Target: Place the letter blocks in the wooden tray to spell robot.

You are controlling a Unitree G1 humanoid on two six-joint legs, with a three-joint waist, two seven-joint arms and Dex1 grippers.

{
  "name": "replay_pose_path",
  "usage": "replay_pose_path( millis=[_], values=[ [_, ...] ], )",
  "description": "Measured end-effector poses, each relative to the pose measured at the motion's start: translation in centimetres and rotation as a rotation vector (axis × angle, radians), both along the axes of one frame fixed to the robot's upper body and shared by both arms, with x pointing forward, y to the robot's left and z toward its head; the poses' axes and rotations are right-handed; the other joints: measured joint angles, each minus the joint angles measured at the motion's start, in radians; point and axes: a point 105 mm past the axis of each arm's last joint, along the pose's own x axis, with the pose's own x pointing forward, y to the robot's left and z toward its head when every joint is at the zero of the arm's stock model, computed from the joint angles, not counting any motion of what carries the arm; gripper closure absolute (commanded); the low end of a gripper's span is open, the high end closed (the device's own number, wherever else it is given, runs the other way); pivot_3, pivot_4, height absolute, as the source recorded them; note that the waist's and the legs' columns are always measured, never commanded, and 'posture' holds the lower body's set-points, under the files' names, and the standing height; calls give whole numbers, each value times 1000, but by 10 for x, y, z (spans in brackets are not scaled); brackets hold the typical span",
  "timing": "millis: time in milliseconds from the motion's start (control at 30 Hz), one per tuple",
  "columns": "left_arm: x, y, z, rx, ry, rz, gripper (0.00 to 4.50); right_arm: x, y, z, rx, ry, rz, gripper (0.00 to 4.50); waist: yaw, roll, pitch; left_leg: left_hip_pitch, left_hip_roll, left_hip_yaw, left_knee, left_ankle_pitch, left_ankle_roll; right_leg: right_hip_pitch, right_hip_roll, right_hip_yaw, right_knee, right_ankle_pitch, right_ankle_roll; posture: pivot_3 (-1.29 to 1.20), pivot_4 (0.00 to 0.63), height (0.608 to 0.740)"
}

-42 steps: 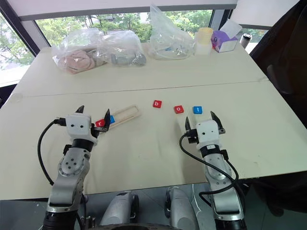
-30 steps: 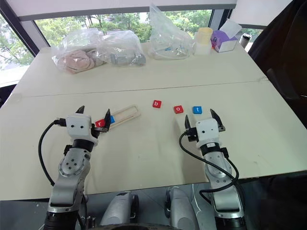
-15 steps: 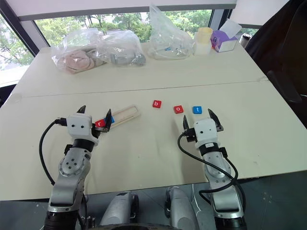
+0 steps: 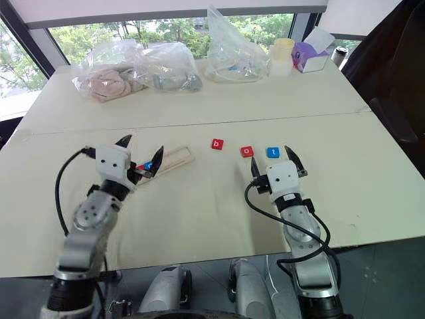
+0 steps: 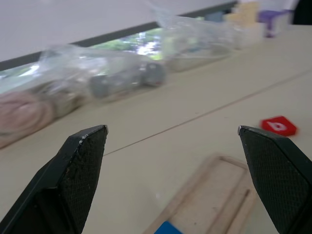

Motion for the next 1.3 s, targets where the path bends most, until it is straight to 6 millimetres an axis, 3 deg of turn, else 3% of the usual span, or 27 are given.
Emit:
replay_pose_path(
  millis=[200, 467, 700, 867, 1000, 1300],
  values=[
    [5, 30, 9, 210, 231, -347, 0, 12, 8, 12, -7, -3, 113, 77, -7, 1, 0, 0, 0, 0, 0, 0, 0, 0, 0, 0, 0, 0, 0, 0, 150, 740],
    [9, 55, -20, 340, 530, -650, 0, -2, 50, 13, 27, 181, 500, 77, 4, 1, 0, -1, 0, 0, 0, 0, 0, -1, 0, 0, 0, 0, 0, 0, 150, 740],
    [30, 65, -37, 436, 647, -704, 0, -15, 59, 17, 12, 262, 635, 77, 2, 0, 0, -2, -1, 1, 0, 0, 0, -1, 0, 0, 0, 2, 3, 0, 150, 740],
    [35, 66, -49, 478, 683, -722, 0, -22, 65, 20, 34, 288, 670, 77, 2, -1, 0, -3, 0, 1, 0, 0, 0, -2, 0, 0, 1, 3, 3, 0, 150, 740],
    [38, 68, -56, 503, 699, -709, 0, -40, 74, 19, 65, 394, 796, 77, 3, -1, 0, -3, 0, 1, 1, 0, 0, -2, -1, 0, 2, 3, 3, 0, 150, 740],
    [46, 68, -56, 517, 690, -675, 0, -49, 62, 27, 87, 519, 891, 77, 3, -2, -1, -2, 0, 0, 2, 0, 0, -2, -1, 0, 4, 3, 3, 0, 150, 740]
  ],
)
